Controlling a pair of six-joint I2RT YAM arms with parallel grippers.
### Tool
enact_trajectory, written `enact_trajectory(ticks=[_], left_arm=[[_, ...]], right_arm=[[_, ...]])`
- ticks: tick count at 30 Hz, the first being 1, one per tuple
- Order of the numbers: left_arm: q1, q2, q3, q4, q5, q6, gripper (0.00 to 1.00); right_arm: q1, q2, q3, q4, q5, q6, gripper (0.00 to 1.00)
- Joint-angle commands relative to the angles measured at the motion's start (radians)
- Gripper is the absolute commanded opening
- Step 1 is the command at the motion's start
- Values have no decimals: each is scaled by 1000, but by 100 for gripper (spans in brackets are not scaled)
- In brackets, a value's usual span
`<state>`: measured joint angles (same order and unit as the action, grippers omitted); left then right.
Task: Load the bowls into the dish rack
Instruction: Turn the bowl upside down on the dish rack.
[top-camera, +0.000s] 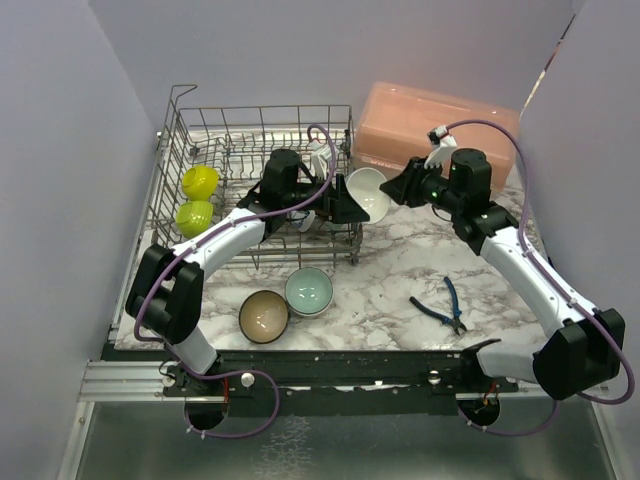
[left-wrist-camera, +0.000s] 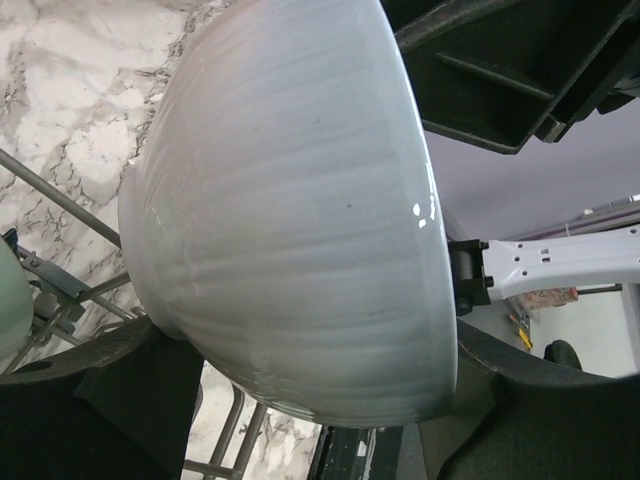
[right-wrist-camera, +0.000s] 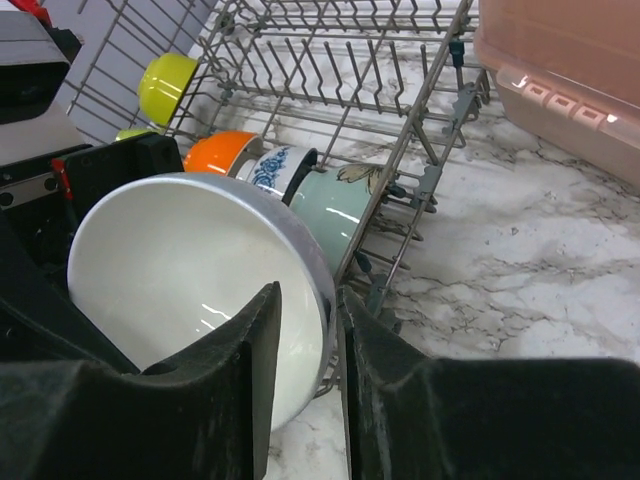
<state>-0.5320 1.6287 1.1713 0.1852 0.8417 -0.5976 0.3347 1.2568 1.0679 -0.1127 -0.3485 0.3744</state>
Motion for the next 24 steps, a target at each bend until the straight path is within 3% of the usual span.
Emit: enact_trajectory(ticks=[1, 7, 10, 15, 18, 24], left_arm=[[3, -45, 16, 18, -9, 37, 21], [3, -52, 18, 19, -6, 43, 36], [6, -69, 12, 8, -35, 80, 50], [26, -104, -11, -52, -180, 121, 95], [37, -101, -17, -70, -227, 105, 99], [46, -41, 18, -77, -136, 41, 99]], right_arm=[[7, 45, 1, 46, -75, 0, 34], [7, 78, 8, 52, -107, -7, 32], [7, 72, 4, 55, -103, -11, 2], [7, 42, -14, 68, -91, -19, 0], [7, 34, -19, 63, -87, -21, 0], [8, 29, -18, 55, -82, -29, 0]])
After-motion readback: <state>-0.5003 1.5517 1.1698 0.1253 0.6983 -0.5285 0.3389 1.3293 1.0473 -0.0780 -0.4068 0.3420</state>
